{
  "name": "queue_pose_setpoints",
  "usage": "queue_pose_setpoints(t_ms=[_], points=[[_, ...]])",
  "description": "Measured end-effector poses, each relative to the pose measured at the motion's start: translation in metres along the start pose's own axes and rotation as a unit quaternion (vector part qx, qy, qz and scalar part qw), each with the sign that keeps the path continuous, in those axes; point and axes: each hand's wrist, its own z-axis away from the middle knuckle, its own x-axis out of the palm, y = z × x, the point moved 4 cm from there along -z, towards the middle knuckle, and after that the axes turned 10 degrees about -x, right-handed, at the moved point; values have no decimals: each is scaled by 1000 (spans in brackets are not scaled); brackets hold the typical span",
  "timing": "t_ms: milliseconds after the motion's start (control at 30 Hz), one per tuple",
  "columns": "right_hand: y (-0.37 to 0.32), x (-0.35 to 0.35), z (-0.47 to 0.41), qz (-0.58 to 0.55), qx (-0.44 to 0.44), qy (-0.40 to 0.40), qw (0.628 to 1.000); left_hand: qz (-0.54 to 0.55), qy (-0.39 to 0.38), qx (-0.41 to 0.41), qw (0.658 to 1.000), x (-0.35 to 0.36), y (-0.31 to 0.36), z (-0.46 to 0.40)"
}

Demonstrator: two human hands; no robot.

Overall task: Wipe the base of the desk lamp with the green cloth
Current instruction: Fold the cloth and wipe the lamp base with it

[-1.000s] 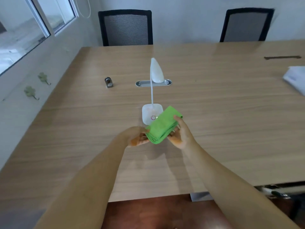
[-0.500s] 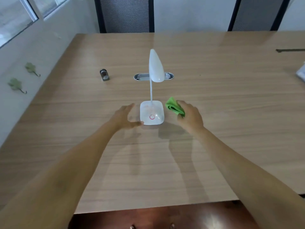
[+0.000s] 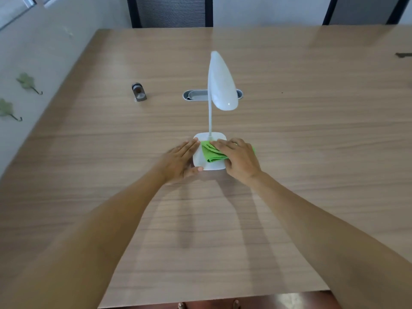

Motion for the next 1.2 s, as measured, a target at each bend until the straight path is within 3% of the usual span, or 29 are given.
queue_pose_setpoints(t_ms=[167,267,467,667,833,933,1033,1200], points=[[-4,3,23,-23,-24,-37,999,-5,13,4,1000,1,0,0],[-7,-9,44,-12,-63,-15,998,-8,14,4,1000,2,-2,-2],[12,-31,9,-18,41,59,997,-14,15,2,1000,6,-8,0],[4,1,3,-49,58,-11,997,-10,20,-5,1000,10,-8,1],[-16,-5,52,-24,0,-20,1000,1,16,-13,1000,6,-6,4],[-14,-22,52,-42,0,34,999,-3,13,-14,1000,5,-4,4],[4,-29,14,-45,57,79,994,-8,8,-20,1000,5,-4,4],[19,-4,-17,-67,112,-10,991,-19,-1,-34,999,5,-4,2]])
